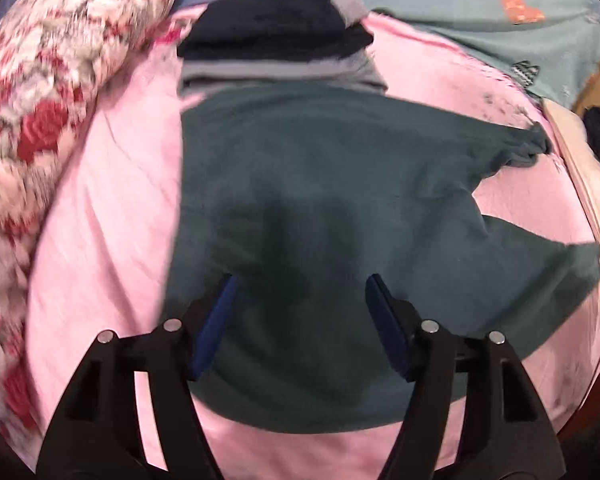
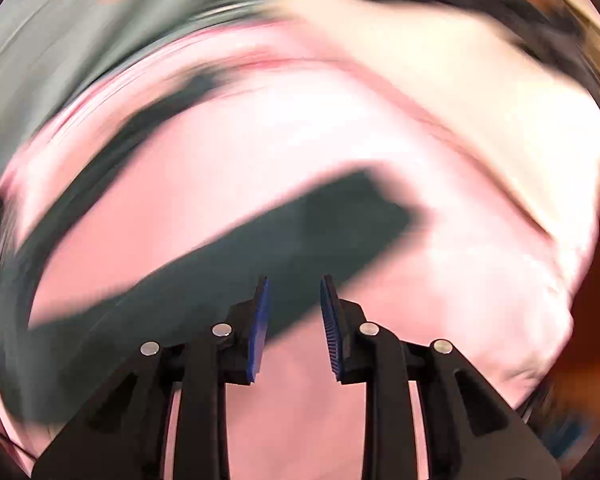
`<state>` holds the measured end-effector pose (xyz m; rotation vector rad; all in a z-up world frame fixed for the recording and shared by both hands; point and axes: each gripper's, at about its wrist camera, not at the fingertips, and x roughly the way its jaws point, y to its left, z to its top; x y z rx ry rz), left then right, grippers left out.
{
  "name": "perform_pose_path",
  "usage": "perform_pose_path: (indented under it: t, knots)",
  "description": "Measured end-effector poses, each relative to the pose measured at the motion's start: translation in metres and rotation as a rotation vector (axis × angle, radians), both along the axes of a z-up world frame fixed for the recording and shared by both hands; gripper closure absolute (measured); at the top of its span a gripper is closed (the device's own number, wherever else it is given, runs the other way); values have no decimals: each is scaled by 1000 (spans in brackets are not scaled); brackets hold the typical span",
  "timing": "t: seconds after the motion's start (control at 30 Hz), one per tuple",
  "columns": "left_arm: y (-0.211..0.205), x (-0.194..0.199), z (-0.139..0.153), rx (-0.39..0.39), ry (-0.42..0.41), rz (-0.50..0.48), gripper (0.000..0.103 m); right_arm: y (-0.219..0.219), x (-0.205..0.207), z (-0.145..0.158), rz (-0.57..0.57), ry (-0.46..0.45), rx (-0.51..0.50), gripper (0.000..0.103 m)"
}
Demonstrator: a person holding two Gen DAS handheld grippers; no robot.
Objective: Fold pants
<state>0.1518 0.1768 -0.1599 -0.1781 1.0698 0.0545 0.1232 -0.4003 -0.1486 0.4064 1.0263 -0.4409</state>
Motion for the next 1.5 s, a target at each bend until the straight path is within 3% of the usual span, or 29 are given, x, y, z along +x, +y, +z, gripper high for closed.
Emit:
perform_pose_path:
  t: [0.07, 0.13, 0.17, 0.37, 0.43, 0.5, 0.7, 0.8, 0.93, 1.0, 1.03, 1.1, 1.3, 1.4, 1.5]
  knots:
    - [-12, -2, 0, -26, 20, 28, 33, -48, -6, -12, -115, -10, 77, 75]
    - [-27, -4, 2, -26, 29, 36, 29, -72, -7, -24, -148, -16, 157, 74]
    - [-35, -5, 3, -12, 37, 32, 29, -79, -5, -29, -140, -35, 208, 74]
    - [-71, -6, 8, 66, 59, -15, 29, -93, 10, -47, -89, -96, 285, 74]
    - [-80, -6, 12, 90, 50, -23, 27, -91, 16, -47, -49, -79, 235, 78]
    - [-85, -4, 12, 97, 47, -25, 26, -83, 25, -43, 0, -61, 204, 100]
    - [-91, 6, 0, 124, 83, -44, 23, -95, -3, -22, -28, -80, 161, 100]
    - [-91, 7, -14, 128, 122, -63, 22, -88, -10, -23, 17, -36, 98, 100]
    - [-83, 7, -24, 147, 163, -56, 22, -80, -8, -34, 66, 59, 22, 91]
    - [-74, 10, -10, 117, 116, -45, 22, -80, -10, -13, 37, 48, -60, 75]
    - [-71, 14, -5, 114, 102, -43, 19, -77, -8, 5, 45, 9, -105, 73]
    - [-62, 26, 6, 137, 69, -38, 18, -66, 5, 30, 124, -54, -135, 64]
    - [-39, 68, 25, 182, 16, -4, 18, -11, 101, 74, 470, -151, -147, 59]
    - [-33, 79, 31, 177, 16, 25, 18, 26, 158, 66, 665, -137, -245, 57]
    - [-35, 72, 35, 186, 27, 47, 18, 55, 214, 30, 893, -36, -375, 57]
